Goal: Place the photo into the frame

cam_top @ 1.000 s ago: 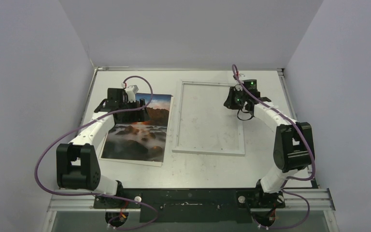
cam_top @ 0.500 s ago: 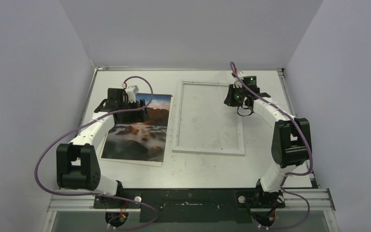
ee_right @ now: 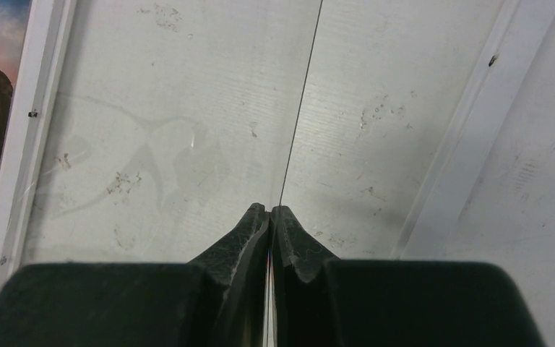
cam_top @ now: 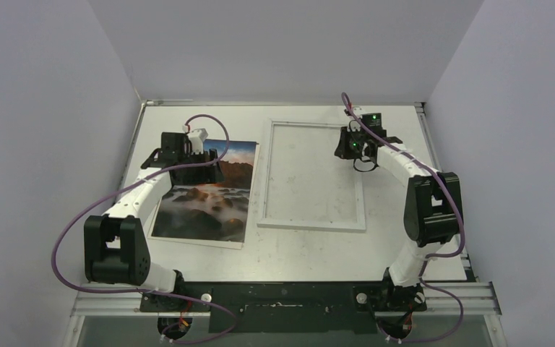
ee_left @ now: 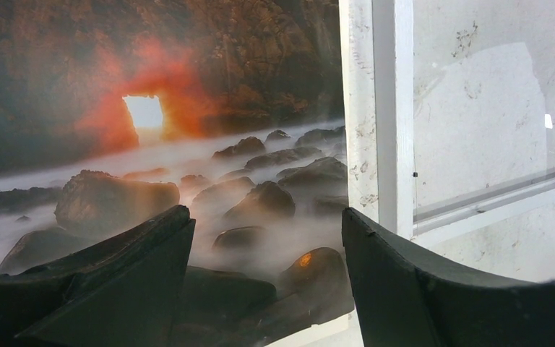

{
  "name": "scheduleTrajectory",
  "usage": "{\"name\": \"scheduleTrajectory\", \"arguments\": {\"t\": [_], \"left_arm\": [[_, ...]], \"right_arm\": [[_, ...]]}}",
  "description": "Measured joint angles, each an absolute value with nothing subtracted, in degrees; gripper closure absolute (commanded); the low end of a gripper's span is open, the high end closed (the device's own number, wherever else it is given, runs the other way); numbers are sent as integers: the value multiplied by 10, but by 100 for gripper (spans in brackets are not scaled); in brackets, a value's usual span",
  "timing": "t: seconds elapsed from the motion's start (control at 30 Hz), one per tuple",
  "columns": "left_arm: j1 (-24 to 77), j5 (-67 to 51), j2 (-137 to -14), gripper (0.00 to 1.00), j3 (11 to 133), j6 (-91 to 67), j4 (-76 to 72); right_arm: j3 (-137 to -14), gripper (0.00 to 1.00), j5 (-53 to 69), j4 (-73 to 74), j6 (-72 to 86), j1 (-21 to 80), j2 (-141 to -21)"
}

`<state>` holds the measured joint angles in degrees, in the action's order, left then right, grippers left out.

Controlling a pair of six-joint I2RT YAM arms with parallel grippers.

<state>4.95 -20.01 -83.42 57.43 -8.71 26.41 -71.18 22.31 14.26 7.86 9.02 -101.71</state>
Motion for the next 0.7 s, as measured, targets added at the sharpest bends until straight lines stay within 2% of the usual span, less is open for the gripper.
{"name": "scheduleTrajectory", "arguments": {"t": [0.7], "left_arm": [[60, -200, -830, 27, 571, -87, 268]], "right_arm": [[-722, 95, 225, 151, 73, 90, -1017]]}}
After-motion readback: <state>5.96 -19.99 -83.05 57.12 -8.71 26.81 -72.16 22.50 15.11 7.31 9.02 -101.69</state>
